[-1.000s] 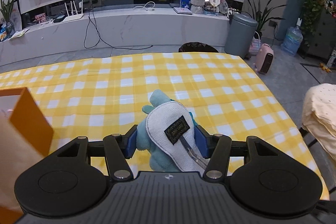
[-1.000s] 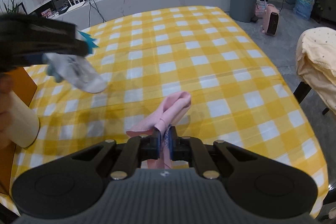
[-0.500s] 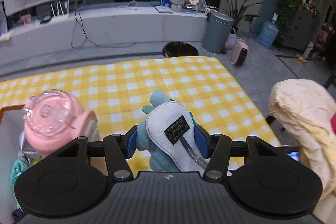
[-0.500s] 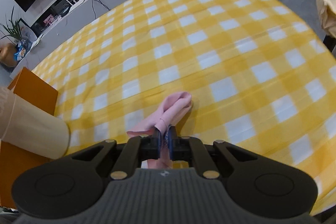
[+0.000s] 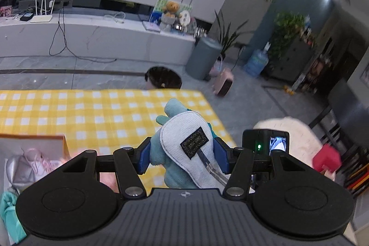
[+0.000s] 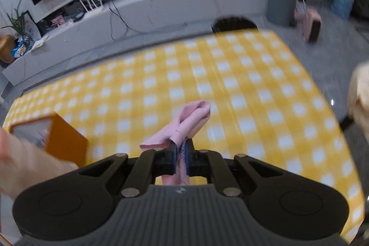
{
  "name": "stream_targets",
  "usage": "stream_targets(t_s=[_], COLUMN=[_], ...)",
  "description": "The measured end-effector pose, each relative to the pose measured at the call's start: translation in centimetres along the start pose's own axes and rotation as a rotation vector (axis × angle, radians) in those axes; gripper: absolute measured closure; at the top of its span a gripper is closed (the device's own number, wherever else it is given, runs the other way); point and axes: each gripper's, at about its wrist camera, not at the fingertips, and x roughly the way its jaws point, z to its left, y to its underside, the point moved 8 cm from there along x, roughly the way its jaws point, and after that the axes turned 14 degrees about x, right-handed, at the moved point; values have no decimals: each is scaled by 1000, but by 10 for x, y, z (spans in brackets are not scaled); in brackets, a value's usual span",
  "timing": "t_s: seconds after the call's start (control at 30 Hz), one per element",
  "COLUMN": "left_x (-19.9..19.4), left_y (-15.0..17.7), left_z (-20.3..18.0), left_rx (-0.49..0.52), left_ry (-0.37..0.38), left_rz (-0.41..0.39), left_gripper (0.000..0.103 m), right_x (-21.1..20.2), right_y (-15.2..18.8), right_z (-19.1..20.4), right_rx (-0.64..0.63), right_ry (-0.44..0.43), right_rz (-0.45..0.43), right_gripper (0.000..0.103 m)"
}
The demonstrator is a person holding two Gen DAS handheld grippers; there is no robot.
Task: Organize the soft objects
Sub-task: 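Lift and carry the teal plush and pink cloth over the shoebox with both grippers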
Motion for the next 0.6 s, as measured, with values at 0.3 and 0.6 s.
stream_targets(t_s=[0.3, 0.6], left_x=[-48, -46], left_y=[-21, 37], left_z=[81, 162], left_rx=[-20, -56], left_ry=[-197, -372], left_rz=[-112, -58], left_gripper=[40, 40], right_x=[-40, -77], right_y=[-66, -45], right_z=[118, 259], right_rx=[-133, -354], right_ry=[-60, -255], right_rz=[-94, -115], right_gripper=[99, 99])
